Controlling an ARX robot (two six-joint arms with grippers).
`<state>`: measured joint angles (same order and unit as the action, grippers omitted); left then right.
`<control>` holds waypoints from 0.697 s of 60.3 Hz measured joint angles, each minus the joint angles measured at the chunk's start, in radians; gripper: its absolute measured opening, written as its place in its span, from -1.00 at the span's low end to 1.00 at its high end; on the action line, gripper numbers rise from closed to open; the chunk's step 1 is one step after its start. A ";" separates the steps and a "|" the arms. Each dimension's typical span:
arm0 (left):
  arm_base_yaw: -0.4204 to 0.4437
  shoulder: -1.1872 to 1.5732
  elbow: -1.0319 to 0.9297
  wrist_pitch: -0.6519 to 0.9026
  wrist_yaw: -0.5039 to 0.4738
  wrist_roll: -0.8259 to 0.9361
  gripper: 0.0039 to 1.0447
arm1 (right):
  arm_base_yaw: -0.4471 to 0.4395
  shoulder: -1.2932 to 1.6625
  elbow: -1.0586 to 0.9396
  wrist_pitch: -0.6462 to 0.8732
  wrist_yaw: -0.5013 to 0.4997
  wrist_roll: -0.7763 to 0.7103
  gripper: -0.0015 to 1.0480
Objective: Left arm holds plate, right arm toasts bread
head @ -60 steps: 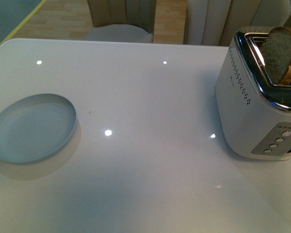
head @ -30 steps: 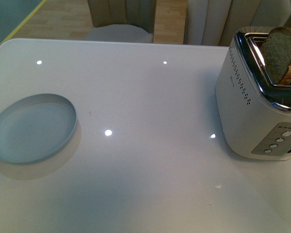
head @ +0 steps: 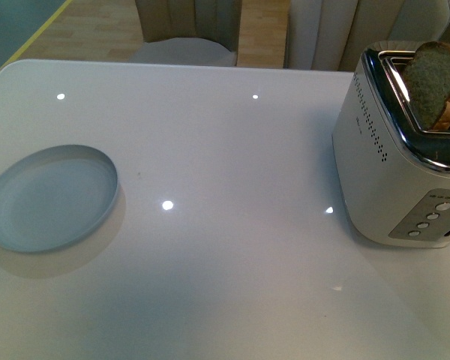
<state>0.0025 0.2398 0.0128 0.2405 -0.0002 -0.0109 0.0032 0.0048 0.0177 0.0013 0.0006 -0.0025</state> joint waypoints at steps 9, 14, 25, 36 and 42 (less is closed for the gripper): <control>0.000 -0.039 0.000 -0.039 0.000 0.000 -0.95 | 0.000 0.000 0.000 0.000 0.000 0.000 0.83; 0.000 -0.060 0.000 -0.060 0.000 0.000 -0.95 | 0.000 0.000 0.000 0.000 0.000 0.000 0.83; 0.000 -0.228 0.000 -0.236 0.000 0.000 -0.95 | 0.000 0.000 0.000 0.000 0.000 0.000 0.83; 0.000 -0.233 0.000 -0.239 0.000 0.000 -0.95 | 0.000 0.000 0.000 0.000 0.000 0.000 0.83; 0.000 -0.233 0.000 -0.239 0.000 0.000 -0.95 | 0.000 0.000 0.000 0.000 0.000 0.000 0.83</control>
<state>0.0025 0.0063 0.0132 0.0013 -0.0002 -0.0109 0.0032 0.0048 0.0177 0.0013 0.0006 -0.0025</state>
